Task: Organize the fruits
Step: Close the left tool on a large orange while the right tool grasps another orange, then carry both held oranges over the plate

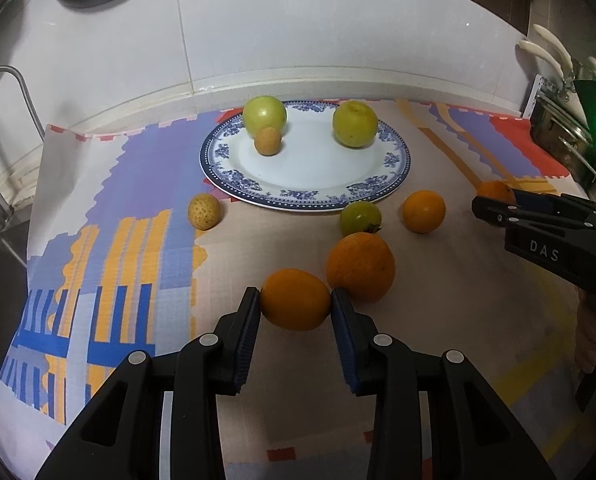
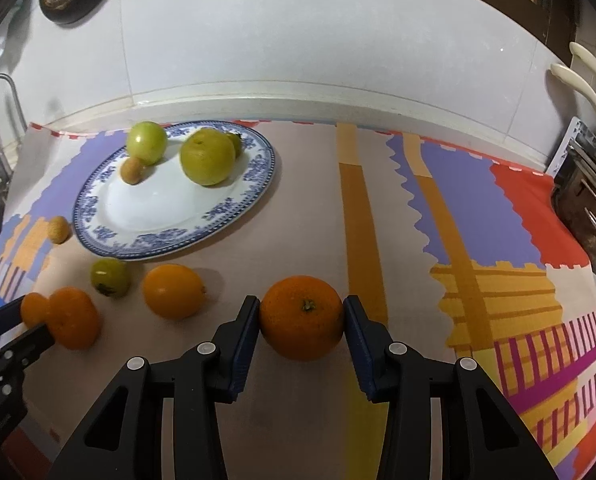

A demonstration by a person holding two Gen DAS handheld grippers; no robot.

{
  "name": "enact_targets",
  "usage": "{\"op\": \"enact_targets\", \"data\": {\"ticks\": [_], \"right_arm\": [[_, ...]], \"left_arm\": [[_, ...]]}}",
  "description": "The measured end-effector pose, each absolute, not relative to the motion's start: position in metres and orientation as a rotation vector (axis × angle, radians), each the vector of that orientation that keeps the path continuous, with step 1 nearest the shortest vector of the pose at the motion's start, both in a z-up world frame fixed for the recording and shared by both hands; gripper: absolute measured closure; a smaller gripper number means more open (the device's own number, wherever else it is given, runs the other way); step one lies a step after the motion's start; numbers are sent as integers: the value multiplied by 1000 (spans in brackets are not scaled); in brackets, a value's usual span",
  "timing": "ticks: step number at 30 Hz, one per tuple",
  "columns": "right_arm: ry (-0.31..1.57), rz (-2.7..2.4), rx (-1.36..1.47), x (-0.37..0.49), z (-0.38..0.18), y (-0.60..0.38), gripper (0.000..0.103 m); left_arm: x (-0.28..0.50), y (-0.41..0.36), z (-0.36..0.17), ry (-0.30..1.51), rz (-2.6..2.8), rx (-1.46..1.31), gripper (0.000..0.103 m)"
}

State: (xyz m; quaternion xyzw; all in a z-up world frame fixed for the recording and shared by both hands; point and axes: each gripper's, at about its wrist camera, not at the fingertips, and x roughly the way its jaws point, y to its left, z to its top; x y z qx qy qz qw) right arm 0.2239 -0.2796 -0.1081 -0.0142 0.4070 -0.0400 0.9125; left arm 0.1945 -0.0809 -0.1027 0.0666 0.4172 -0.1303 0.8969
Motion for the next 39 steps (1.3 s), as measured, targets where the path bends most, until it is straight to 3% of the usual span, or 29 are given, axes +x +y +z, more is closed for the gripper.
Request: {"op": "enact_targets", "data": {"ticks": [39], "right_arm": [[619, 64, -11, 148, -11, -215, 60]], "left_arm": [[147, -42, -10, 625, -362, 129, 67]]}}
